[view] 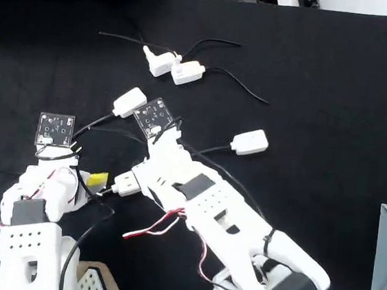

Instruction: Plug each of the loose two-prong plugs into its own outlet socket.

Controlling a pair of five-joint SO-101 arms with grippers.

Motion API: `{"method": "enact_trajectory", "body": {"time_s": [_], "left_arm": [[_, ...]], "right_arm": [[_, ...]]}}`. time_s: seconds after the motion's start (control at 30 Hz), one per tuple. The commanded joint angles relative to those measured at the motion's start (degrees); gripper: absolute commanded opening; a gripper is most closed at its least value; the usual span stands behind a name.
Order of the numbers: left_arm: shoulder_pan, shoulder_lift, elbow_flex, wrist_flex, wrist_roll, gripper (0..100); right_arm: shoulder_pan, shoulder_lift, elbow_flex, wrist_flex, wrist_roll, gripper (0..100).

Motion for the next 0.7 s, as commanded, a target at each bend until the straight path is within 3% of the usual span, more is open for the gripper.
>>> {"method": "enact_trajectory", "body": {"time_s": [0.0, 0.67], "left_arm": [[-0.6, -1.6, -0.7, 1.6, 0.4, 38], [-0.6, -3.1, -0.4, 2.0, 0.4, 38]], "right_arm": [[-0.9, 1.0, -3.9, -0.8, -1.9, 1.1], [-4.2, 2.9, -2.2, 1.8, -1.2, 1.1]]}}
